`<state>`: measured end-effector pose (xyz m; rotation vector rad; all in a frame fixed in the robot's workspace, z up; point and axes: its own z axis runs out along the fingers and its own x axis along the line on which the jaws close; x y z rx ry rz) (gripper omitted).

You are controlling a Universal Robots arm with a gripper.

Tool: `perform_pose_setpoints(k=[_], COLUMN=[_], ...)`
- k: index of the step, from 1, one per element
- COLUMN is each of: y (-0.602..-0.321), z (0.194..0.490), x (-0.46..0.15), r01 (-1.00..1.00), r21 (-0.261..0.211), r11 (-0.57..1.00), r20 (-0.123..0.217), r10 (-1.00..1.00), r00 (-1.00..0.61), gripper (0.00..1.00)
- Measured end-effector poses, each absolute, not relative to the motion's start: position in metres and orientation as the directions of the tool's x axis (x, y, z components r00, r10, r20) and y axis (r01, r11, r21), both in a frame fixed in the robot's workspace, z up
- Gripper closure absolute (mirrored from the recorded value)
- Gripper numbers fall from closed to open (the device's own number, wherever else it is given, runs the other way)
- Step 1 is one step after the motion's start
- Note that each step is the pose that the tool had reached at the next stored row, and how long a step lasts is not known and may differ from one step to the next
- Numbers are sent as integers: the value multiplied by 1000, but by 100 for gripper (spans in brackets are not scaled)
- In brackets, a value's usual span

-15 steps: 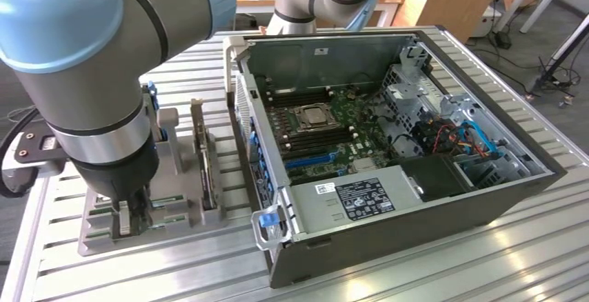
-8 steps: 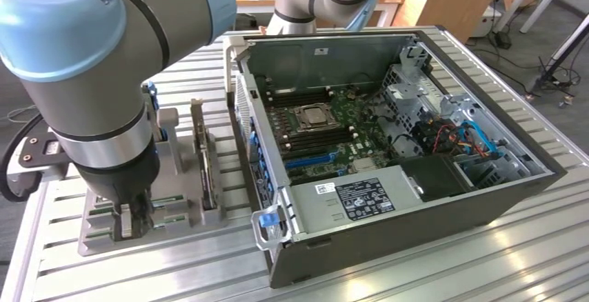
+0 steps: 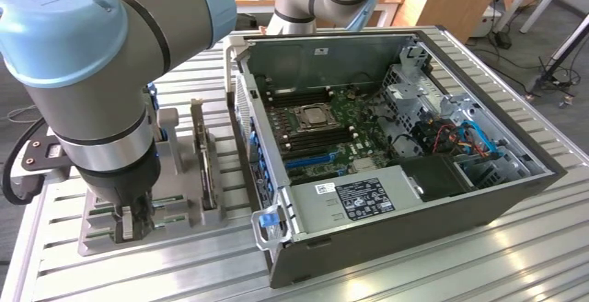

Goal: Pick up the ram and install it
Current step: 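Pick up the ram and move it above insertion slot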

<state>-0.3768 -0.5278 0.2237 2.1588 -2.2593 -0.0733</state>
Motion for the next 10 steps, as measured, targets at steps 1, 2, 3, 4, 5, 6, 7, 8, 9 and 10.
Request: perform_pose_setpoints(k=[1, 2, 3, 4, 5, 6, 7, 8, 9, 10], y=[-528, -528, -528, -528, -527, -527, -526, -525, -524, -524], z=[224, 224, 224, 223, 223, 223, 223, 223, 223, 223], x=[-377, -377, -377, -377, -377, -377, -377, -377, -377, -377], r01=[-998, -998, -998, -998, -998, -998, -998, -998, -998, -998], r21=[45, 45, 45, 44, 44, 45, 45, 45, 45, 45], r11=[45, 45, 45, 45, 45, 45, 45, 45, 45, 45], r20=[-21, -21, -21, -21, -21, -21, -21, -21, -21, -21], r10=[-999, -999, -999, -999, -999, -999, -999, -999, -999, -999], r00=[-46, -46, -46, -46, -46, -46, -46, -46, -46, -46], gripper=[70, 70, 70, 70, 70, 70, 70, 70, 70, 70])
